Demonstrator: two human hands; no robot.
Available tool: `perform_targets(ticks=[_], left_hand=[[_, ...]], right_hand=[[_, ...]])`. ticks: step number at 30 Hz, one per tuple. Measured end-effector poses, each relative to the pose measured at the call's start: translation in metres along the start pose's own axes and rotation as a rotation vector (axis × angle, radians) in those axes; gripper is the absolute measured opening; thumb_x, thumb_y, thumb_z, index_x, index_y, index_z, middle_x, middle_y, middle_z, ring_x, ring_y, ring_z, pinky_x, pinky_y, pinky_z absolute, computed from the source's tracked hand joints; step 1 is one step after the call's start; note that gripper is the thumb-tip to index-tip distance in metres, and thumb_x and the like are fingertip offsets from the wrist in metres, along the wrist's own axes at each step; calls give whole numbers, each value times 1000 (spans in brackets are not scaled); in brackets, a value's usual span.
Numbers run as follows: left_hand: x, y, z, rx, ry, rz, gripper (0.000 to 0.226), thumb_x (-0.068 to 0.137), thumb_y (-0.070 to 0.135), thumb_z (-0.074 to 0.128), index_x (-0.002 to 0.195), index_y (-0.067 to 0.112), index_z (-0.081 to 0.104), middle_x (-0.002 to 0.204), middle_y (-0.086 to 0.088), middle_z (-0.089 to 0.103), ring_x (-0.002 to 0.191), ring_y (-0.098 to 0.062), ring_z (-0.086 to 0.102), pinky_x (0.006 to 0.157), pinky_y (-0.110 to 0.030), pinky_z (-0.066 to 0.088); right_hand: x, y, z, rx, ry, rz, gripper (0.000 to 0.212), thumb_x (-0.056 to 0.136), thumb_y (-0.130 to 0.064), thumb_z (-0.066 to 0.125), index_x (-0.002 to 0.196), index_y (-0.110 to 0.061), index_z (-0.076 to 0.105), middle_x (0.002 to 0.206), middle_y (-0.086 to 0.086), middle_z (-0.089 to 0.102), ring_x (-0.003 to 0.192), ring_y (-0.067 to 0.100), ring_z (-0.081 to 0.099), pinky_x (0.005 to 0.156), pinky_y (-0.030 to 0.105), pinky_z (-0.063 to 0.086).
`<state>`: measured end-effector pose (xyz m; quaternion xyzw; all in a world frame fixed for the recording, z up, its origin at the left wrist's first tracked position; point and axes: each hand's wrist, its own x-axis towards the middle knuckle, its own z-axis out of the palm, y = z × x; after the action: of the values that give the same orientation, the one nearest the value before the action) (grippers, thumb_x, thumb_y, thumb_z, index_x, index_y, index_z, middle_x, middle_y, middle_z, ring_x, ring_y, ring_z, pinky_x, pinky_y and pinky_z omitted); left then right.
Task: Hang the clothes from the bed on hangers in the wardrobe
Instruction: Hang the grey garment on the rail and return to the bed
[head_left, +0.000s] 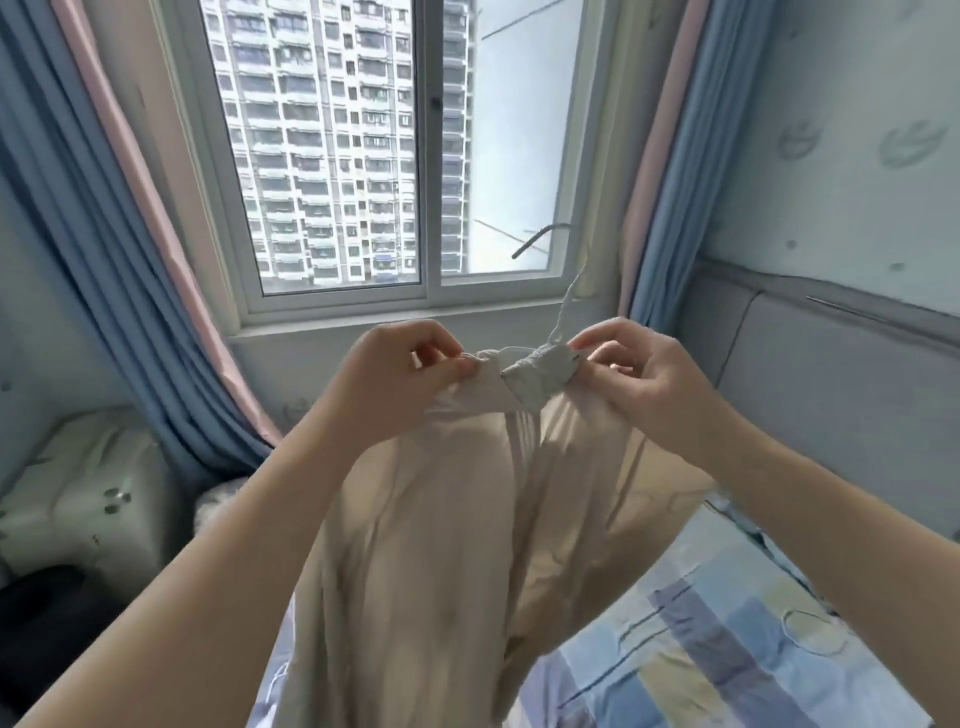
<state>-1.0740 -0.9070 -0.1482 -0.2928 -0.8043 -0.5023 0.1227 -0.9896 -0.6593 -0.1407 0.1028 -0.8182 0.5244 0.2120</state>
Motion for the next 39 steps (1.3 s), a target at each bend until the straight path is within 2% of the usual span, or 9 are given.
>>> perform_targets(ticks=[3, 7, 11, 14, 18, 22, 26, 34, 39], left_hand=[[8, 26, 31, 27, 3, 78, 12, 74, 51, 75, 74, 40, 70, 57, 19, 52, 52, -6, 39, 58, -28, 35], [15, 79, 81, 32, -45, 170, 26, 67, 67, 59, 79, 47, 70, 59, 18, 52, 56, -13, 45, 64, -32, 41], [20, 150, 130, 21, -43, 279, 19, 72, 60, 61, 77, 43, 68, 60, 19, 53, 54, -9, 43, 61, -30, 40], [12, 205, 178, 4, -87, 349, 15, 81, 49, 65, 74, 35, 65, 59, 17, 54, 51, -7, 41, 57, -30, 38], [-12, 281, 258, -26, -242, 417, 16, 91, 32, 67, 77, 27, 63, 58, 15, 57, 51, -5, 45, 55, -27, 38], [-46, 362, 339, -101, -307, 521, 20, 92, 38, 67, 75, 27, 67, 61, 2, 55, 56, -14, 43, 59, -31, 38], [-69, 430, 408, -162, -236, 569, 25, 92, 43, 65, 73, 26, 63, 58, 5, 53, 58, -18, 47, 61, -36, 43], [-99, 549, 538, -251, -378, 622, 26, 96, 36, 57, 78, 17, 55, 64, 3, 57, 65, -24, 52, 61, -34, 39], [-136, 611, 615, -485, -549, 602, 24, 92, 41, 65, 72, 27, 66, 51, 9, 52, 47, -11, 44, 55, -30, 39]], right_hand=[[-25, -3, -39, -61, 94, -23, 14, 90, -14, 68, 90, -27, 73, 76, 12, 67, 63, 22, 50, 59, 33, 41], [-68, -12, -101, -120, 262, 4, 11, 87, -14, 72, 82, -24, 71, 68, -7, 66, 58, 12, 48, 53, 26, 40], [-128, -26, -187, -251, 372, 22, 11, 87, -17, 72, 81, -27, 71, 73, 0, 71, 65, 16, 56, 63, 33, 46], [-185, -42, -253, -383, 436, 41, 8, 88, -21, 71, 81, -24, 72, 76, 7, 71, 66, 14, 57, 62, 27, 43], [-262, -65, -330, -504, 548, 38, 6, 89, -21, 69, 84, -21, 73, 77, -1, 71, 74, 19, 64, 68, 27, 48], [-339, -85, -401, -593, 614, 75, 7, 90, -23, 68, 85, -20, 73, 78, -2, 70, 78, 21, 64, 68, 26, 49], [-426, -104, -470, -711, 716, 172, 12, 92, -32, 65, 84, -27, 73, 79, -8, 71, 78, 17, 66, 72, 31, 50], [-579, -146, -566, -848, 1055, 337, 15, 91, -21, 66, 78, -25, 72, 70, -19, 68, 63, -7, 60, 59, 6, 40], [-662, -166, -605, -912, 1209, 501, 17, 90, -24, 67, 77, -13, 69, 57, -10, 60, 54, 4, 48, 56, 16, 37]])
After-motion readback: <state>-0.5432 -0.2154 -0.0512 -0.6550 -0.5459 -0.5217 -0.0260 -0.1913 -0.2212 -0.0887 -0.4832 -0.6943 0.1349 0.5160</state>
